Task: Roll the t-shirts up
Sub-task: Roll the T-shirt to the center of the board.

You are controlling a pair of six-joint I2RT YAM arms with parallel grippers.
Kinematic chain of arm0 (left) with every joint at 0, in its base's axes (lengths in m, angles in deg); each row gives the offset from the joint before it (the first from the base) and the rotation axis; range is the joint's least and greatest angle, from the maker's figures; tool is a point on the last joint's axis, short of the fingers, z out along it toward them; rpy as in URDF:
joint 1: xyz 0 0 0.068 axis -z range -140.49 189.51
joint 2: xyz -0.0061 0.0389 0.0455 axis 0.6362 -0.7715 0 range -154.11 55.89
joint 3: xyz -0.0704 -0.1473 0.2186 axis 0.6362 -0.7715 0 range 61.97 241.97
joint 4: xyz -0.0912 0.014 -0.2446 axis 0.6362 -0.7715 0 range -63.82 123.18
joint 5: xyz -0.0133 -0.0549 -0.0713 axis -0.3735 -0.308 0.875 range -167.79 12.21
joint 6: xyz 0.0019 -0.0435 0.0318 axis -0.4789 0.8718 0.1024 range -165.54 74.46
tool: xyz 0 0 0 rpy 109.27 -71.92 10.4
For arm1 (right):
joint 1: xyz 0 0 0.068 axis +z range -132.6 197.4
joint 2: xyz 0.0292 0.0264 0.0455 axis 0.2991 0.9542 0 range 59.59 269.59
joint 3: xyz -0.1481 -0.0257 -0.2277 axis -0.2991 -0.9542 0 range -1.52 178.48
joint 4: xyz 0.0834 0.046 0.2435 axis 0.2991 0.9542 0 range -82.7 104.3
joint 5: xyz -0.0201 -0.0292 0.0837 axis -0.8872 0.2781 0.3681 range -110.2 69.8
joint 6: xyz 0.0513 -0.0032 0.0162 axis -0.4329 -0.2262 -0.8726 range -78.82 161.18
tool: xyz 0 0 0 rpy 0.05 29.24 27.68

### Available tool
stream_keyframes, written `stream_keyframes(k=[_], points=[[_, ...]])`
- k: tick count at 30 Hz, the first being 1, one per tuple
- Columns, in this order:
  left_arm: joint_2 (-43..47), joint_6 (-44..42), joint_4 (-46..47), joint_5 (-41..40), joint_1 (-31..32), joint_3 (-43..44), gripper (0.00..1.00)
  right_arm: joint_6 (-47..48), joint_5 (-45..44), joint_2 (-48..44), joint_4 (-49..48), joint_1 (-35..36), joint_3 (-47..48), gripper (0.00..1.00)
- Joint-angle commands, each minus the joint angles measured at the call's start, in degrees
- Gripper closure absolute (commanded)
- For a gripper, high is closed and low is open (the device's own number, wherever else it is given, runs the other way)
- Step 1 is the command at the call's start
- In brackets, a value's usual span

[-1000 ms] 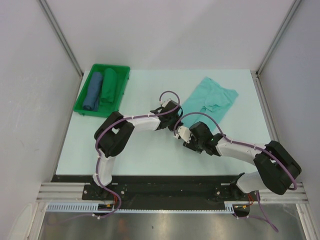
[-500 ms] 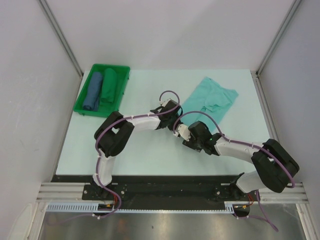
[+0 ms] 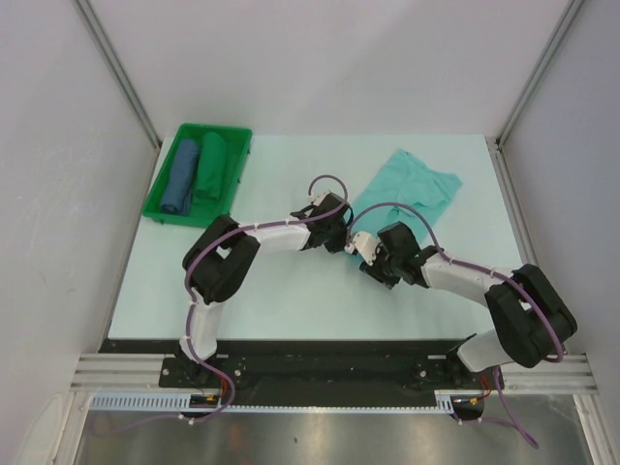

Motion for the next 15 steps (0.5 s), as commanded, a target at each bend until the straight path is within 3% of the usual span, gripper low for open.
stream_keyframes(k=[1,9,12,13,15], points=[[-0.5,0.0,-0.9,-0.5,-1.2,0.0,0.94,1.7,14.1,3.8,9.8,-5.3,2.1,0.61],[1.1,0.1,1.7,-0.6,-1.3,-1.1,0.81,6.9,29.6,9.4,17.8,-16.2,8.0,0.73],[2.8,0.2,4.4,-0.5,-1.6,-2.2,0.71,9.8,34.1,12.6,21.6,-18.8,10.6,0.74],[3.8,0.2,5.0,-0.6,-1.6,-3.0,0.64,10.3,34.9,13.5,23.2,-20.4,11.2,0.74],[5.2,0.3,6.9,-0.9,-1.7,-4.0,0.60,11.6,37.0,16.1,24.7,-21.8,13.1,0.76]])
